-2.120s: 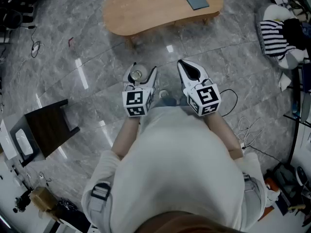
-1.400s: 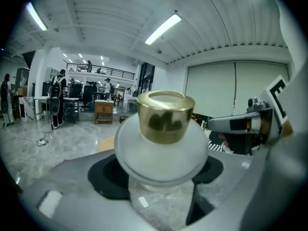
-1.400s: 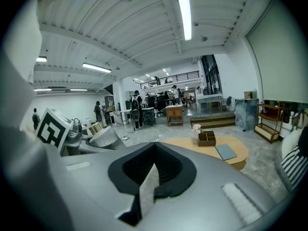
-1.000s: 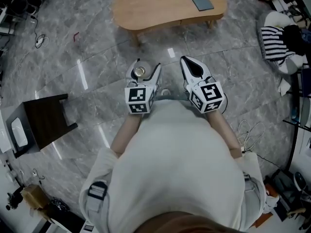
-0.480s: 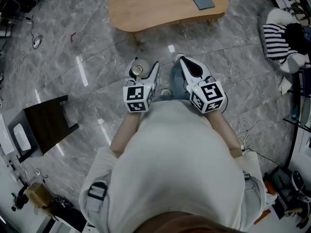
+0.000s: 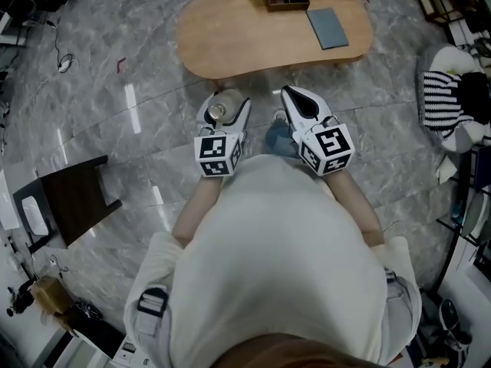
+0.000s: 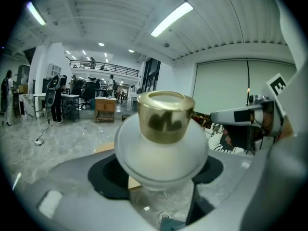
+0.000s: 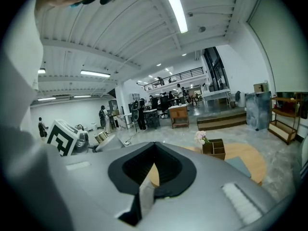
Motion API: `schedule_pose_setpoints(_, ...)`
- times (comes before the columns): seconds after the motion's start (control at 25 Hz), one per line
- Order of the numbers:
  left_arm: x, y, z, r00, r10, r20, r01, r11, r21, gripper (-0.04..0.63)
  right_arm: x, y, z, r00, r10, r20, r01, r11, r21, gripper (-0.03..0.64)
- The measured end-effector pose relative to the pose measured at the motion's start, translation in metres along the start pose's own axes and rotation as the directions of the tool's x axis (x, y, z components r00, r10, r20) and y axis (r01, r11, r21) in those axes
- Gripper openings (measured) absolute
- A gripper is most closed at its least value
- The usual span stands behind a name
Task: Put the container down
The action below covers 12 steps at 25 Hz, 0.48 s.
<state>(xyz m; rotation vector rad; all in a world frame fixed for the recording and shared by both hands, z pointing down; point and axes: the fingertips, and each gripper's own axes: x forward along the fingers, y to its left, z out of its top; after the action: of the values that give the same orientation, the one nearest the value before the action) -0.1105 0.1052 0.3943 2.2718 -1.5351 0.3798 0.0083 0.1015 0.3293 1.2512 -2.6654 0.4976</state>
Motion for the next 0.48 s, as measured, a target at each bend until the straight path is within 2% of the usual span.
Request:
schedule_pose_setpoints(0.24, 0.064, 0.008, 0.032, 0.999, 0.039, 0.011, -0.038, 0.999, -0.029, 0.350, 0.043, -0.057, 0.026, 0.999, 0.043, -0.019, -0.043, 0.999, -0.009, 0.002)
schedule_pose_setpoints(0.48, 0.116, 0.017, 0.046, 0.998, 0.070, 0.001, -0.070, 0.995, -0.068, 0.350, 0.078, -0.105, 0.040, 0.997, 0.072, -0.041, -0.073, 0.997, -0.015, 0.002)
